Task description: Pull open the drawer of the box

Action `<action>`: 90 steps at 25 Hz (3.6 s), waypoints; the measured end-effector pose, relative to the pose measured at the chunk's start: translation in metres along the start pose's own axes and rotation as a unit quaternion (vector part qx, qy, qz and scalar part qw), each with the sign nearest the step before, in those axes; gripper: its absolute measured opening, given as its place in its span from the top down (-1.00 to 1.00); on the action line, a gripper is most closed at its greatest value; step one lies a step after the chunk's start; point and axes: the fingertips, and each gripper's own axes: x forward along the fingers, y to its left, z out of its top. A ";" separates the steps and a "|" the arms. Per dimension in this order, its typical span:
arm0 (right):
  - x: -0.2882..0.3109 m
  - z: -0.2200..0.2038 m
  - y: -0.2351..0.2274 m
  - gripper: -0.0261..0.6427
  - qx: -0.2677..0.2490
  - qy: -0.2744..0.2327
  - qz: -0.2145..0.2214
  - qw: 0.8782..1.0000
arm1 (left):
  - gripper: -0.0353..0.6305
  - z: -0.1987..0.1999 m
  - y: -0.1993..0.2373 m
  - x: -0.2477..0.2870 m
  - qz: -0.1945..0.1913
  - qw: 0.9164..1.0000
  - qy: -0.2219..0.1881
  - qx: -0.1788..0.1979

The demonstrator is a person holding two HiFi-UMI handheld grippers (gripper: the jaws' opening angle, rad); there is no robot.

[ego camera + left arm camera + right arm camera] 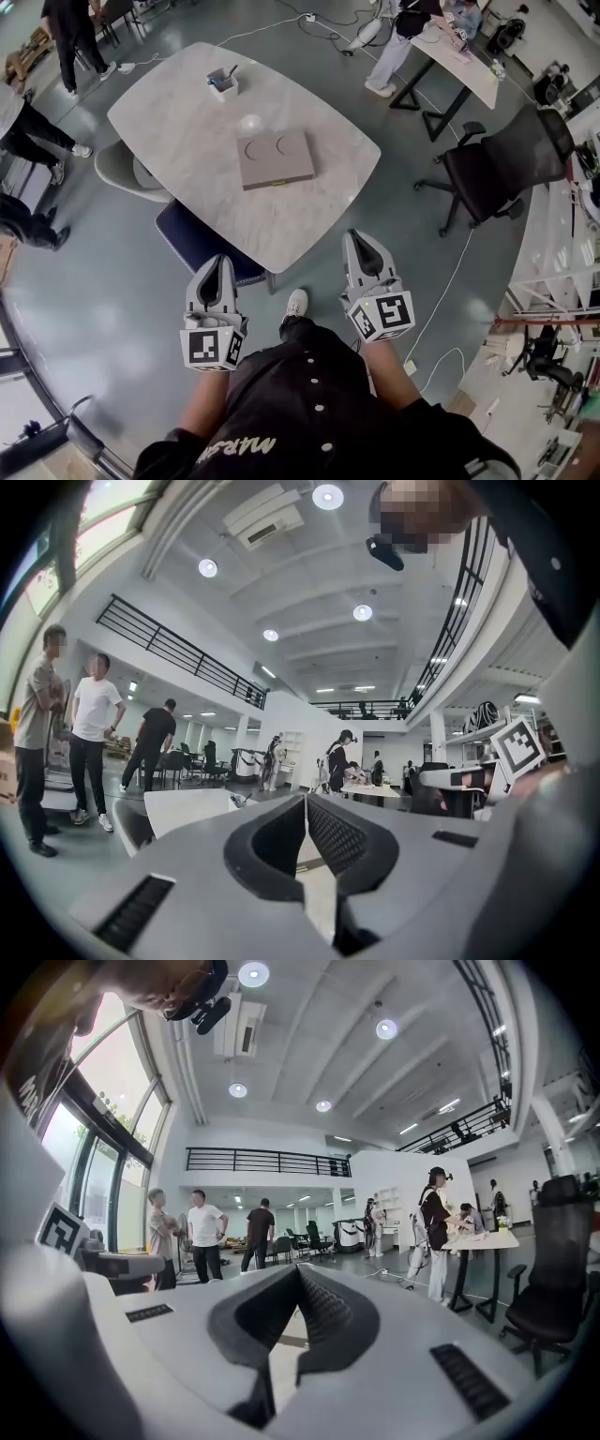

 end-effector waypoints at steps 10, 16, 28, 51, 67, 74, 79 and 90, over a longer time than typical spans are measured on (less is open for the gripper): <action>0.067 -0.002 -0.035 0.93 0.022 0.016 0.044 0.999 | 0.83 0.016 -0.011 0.068 0.011 1.000 -0.007 0.010; 0.101 -0.021 -0.032 0.93 0.077 0.041 0.064 0.994 | 0.83 0.013 -0.002 0.077 0.006 1.000 -0.001 0.008; 0.161 -0.076 -0.021 0.92 0.129 0.109 0.034 0.985 | 0.83 0.009 0.025 0.102 -0.037 0.999 0.015 -0.012; 0.269 -0.315 -0.034 0.78 0.498 0.221 -0.044 0.837 | 0.83 -0.084 0.015 0.102 -0.126 0.983 0.084 -0.103; 0.276 -0.327 -0.041 0.78 0.592 0.176 -0.070 0.783 | 0.83 -0.099 0.012 0.100 -0.126 0.979 0.102 -0.121; 0.282 -0.330 -0.042 0.83 0.615 0.169 -0.065 0.767 | 0.83 -0.095 0.012 0.100 -0.121 0.982 0.087 -0.119; 0.280 -0.332 -0.041 0.84 0.616 0.174 -0.064 0.765 | 0.83 -0.092 0.011 0.097 -0.121 0.983 0.081 -0.110; 0.239 -0.340 -0.029 0.83 0.607 0.208 -0.075 0.763 | 0.83 -0.072 0.005 0.092 -0.125 0.986 0.067 -0.082</action>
